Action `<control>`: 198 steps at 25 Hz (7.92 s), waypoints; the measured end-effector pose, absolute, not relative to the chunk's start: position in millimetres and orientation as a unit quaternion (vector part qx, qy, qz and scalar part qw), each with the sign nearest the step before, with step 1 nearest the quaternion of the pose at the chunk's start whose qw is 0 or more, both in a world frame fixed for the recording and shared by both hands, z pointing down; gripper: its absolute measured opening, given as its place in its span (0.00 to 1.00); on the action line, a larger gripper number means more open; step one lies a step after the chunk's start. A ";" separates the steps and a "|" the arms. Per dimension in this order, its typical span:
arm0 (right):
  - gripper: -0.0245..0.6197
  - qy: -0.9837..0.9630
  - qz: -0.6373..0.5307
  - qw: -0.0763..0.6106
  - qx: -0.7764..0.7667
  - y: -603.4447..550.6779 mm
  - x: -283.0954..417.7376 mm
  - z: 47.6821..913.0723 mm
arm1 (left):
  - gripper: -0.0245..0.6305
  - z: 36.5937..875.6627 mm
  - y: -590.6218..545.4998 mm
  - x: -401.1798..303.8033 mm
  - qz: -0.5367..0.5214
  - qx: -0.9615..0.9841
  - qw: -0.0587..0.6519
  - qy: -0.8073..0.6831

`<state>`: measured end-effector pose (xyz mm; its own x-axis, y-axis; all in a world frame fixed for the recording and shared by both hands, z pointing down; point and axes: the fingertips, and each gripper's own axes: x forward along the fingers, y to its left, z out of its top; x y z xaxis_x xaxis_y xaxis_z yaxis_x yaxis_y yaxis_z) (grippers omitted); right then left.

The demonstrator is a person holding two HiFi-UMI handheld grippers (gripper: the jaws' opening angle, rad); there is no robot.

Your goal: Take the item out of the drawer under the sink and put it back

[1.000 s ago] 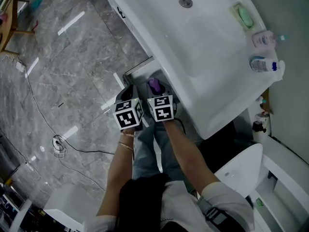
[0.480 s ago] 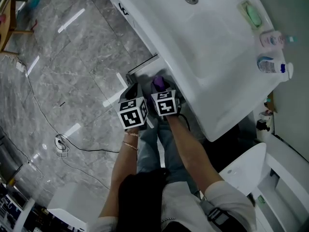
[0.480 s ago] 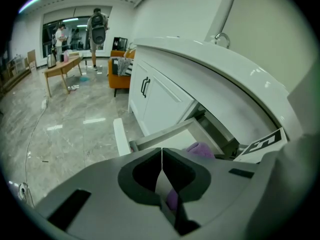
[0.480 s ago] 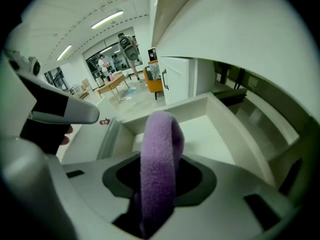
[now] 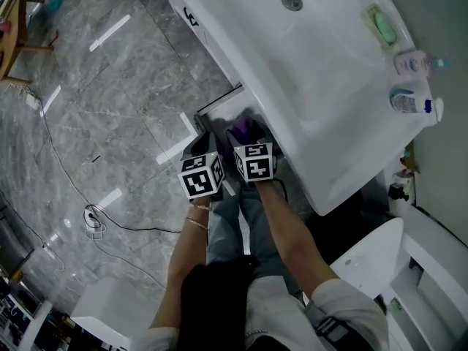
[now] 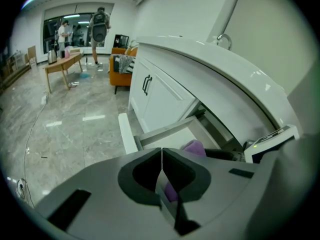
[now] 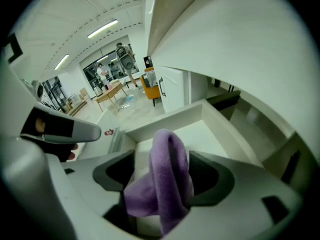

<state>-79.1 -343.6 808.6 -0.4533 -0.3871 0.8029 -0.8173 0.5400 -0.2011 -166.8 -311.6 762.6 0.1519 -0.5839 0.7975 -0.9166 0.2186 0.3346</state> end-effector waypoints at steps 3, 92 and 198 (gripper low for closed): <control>0.58 -0.804 0.293 0.350 0.381 -341.2 -79.5 797.8 | 0.05 759.6 -311.1 -170.1 0.176 0.599 0.464 -0.629; 0.43 -0.843 0.266 0.274 0.378 -290.5 -63.3 606.5 | 0.04 583.6 -271.8 -148.2 0.095 0.637 0.374 -0.667; 0.20 -0.903 0.045 0.133 0.406 -298.8 -36.8 410.0 | 0.04 452.7 -279.2 -122.3 0.027 0.687 0.242 -0.684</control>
